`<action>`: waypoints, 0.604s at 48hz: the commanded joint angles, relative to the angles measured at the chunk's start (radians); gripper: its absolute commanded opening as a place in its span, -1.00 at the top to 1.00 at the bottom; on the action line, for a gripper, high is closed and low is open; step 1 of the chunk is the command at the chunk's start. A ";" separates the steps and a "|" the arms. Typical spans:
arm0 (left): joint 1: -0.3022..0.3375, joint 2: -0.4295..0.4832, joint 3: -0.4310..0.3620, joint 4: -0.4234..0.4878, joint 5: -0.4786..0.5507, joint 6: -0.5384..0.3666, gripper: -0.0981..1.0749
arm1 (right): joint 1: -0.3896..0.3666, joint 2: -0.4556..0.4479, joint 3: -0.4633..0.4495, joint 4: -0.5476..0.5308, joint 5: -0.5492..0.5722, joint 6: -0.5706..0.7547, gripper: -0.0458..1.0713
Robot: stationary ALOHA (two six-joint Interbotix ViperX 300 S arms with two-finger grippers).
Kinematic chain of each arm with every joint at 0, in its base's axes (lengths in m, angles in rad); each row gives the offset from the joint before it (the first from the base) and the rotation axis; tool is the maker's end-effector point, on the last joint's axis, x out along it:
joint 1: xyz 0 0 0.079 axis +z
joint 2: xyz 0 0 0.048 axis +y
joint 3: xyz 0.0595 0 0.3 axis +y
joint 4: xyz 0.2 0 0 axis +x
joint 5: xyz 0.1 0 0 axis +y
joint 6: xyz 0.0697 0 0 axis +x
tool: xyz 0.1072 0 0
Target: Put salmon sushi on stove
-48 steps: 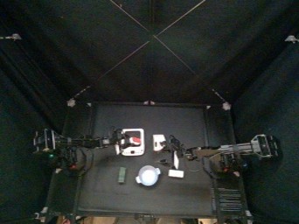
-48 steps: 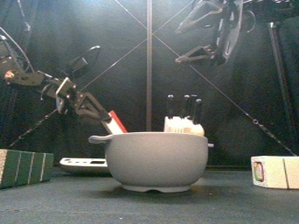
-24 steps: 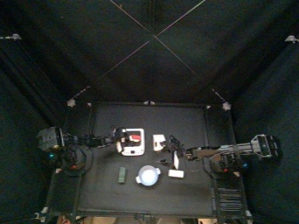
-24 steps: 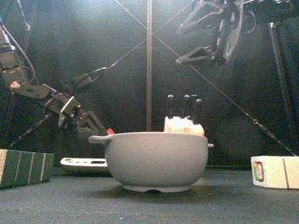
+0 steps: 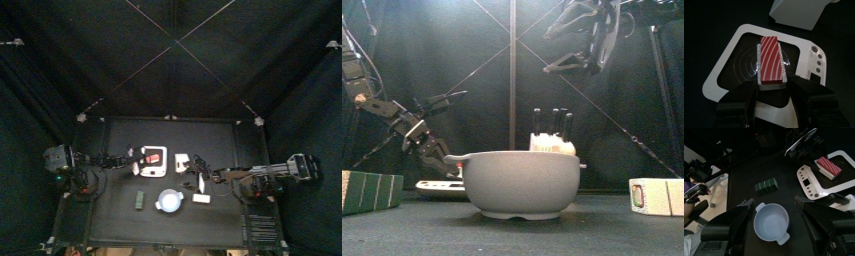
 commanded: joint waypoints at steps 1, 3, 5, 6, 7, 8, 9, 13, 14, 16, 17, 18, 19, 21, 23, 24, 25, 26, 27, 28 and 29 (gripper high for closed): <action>0.000 -0.017 -0.011 -0.002 0.003 -0.002 -0.48 | 0.002 -0.020 -0.012 0.002 -0.008 -0.002 -0.80; 0.000 -0.020 -0.009 -0.002 0.006 -0.002 -0.52 | 0.000 -0.020 -0.012 0.000 -0.008 -0.002 -0.80; -0.002 -0.025 -0.009 0.000 0.008 -0.002 -0.56 | 0.000 -0.020 -0.012 0.000 -0.008 -0.002 -0.80; -0.002 -0.029 -0.008 -0.002 0.008 -0.002 -0.58 | 0.002 -0.018 -0.012 0.002 -0.008 -0.002 -0.80; -0.002 -0.031 -0.008 0.000 0.008 -0.002 -0.60 | 0.002 -0.020 -0.012 0.002 -0.008 -0.002 -0.80; -0.002 -0.035 -0.006 -0.002 0.008 -0.002 -0.62 | 0.002 -0.020 -0.012 0.002 -0.008 -0.002 -0.80; -0.003 -0.038 -0.006 0.000 0.008 -0.002 -0.63 | 0.002 -0.020 -0.012 0.002 -0.008 -0.002 -0.80; -0.003 -0.054 -0.003 -0.002 0.008 -0.003 -0.67 | 0.002 -0.020 -0.012 0.002 -0.008 -0.002 -0.80; -0.003 -0.061 -0.002 -0.002 0.008 -0.003 -0.68 | 0.000 -0.020 -0.012 0.002 -0.008 -0.002 -0.80; -0.002 -0.071 0.000 -0.002 0.008 -0.003 -0.69 | 0.002 -0.020 -0.012 0.002 -0.008 -0.002 -0.80; -0.002 -0.074 0.002 -0.002 0.008 -0.005 -0.70 | 0.002 -0.020 -0.012 0.002 -0.008 -0.002 -0.80; -0.003 -0.078 0.002 -0.002 0.006 -0.006 -0.70 | 0.002 -0.020 -0.012 0.002 -0.008 -0.002 -0.80; -0.003 -0.084 0.003 -0.003 0.006 -0.006 -0.70 | 0.000 -0.020 -0.012 0.002 -0.008 -0.002 -0.80; -0.003 -0.098 0.005 -0.005 0.006 -0.006 -0.70 | 0.002 -0.020 -0.011 0.000 -0.008 -0.002 -0.80; -0.003 -0.109 0.006 -0.009 0.008 -0.006 -0.70 | 0.002 -0.020 -0.011 0.000 -0.008 -0.002 -0.80; -0.003 -0.115 0.008 -0.011 0.008 -0.005 -0.70 | 0.000 -0.020 -0.011 0.000 -0.008 -0.002 -0.80; -0.003 -0.121 0.009 -0.011 0.008 -0.005 -0.70 | 0.002 -0.020 -0.011 0.000 -0.008 -0.002 -0.80; -0.003 -0.127 0.011 -0.011 0.006 -0.005 -0.70 | 0.000 -0.020 -0.011 0.000 -0.008 -0.002 -0.80; -0.003 -0.133 0.012 -0.012 0.008 -0.006 -0.70 | 0.000 -0.020 -0.012 0.000 -0.008 -0.002 -0.80; -0.003 -0.138 0.012 -0.011 0.008 -0.006 -0.70 | 0.000 -0.020 -0.012 0.000 -0.008 -0.002 -0.80; -0.003 -0.143 0.014 -0.012 0.008 -0.005 -0.70 | 0.000 -0.020 -0.012 -0.002 -0.009 -0.002 -0.80</action>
